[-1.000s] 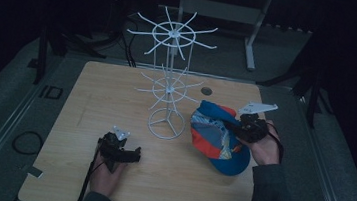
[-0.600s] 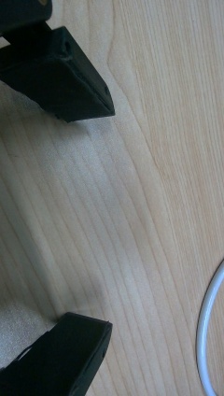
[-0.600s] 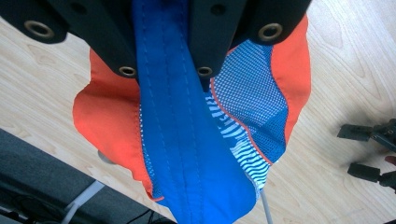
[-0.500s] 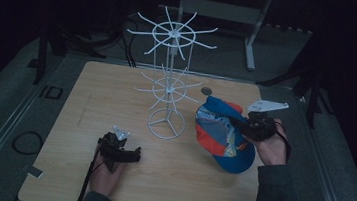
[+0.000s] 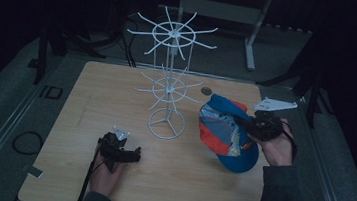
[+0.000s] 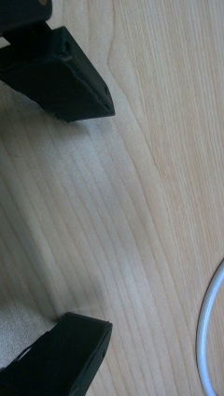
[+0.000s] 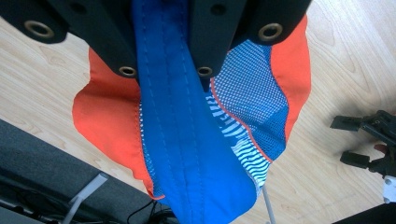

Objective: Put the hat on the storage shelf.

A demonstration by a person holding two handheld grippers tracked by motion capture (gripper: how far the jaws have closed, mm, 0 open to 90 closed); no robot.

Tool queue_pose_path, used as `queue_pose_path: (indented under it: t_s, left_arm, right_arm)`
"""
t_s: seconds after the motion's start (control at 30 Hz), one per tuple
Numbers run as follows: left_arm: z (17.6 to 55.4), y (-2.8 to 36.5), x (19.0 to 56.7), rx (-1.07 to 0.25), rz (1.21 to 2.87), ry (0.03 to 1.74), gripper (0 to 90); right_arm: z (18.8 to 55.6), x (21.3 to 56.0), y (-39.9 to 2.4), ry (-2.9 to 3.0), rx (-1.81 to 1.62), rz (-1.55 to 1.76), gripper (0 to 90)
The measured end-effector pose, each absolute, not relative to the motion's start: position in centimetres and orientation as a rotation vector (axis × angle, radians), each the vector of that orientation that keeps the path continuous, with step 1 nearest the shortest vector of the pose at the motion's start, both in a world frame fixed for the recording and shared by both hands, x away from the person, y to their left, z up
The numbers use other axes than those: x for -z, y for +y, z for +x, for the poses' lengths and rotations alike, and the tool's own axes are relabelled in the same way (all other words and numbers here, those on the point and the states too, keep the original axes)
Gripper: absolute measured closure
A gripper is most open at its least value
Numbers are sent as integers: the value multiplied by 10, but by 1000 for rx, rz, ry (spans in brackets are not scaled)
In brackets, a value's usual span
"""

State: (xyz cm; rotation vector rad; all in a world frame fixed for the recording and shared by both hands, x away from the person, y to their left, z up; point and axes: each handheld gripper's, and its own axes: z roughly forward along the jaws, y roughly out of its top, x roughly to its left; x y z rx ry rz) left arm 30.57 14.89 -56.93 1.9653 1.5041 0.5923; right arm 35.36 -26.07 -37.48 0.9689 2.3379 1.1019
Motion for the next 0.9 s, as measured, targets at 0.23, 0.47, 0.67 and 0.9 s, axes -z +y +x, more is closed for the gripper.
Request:
queue_pose_path:
  t_s: [0.23,0.47,0.67,0.9]
  left_arm:
    - [306,149,569,-592,1967,1504,14]
    - [306,149,569,-593,1964,1505,14]
    - [306,149,569,-592,1965,1504,14]
    - [306,149,569,-593,1965,1504,14]
  right_arm:
    - [351,367,-262,2333,-1142,979,882]
    - [347,357,-262,2321,-1156,969,882]
    - [347,351,-265,2309,-1168,965,882]
    - [347,345,-267,2301,-1183,962,882]
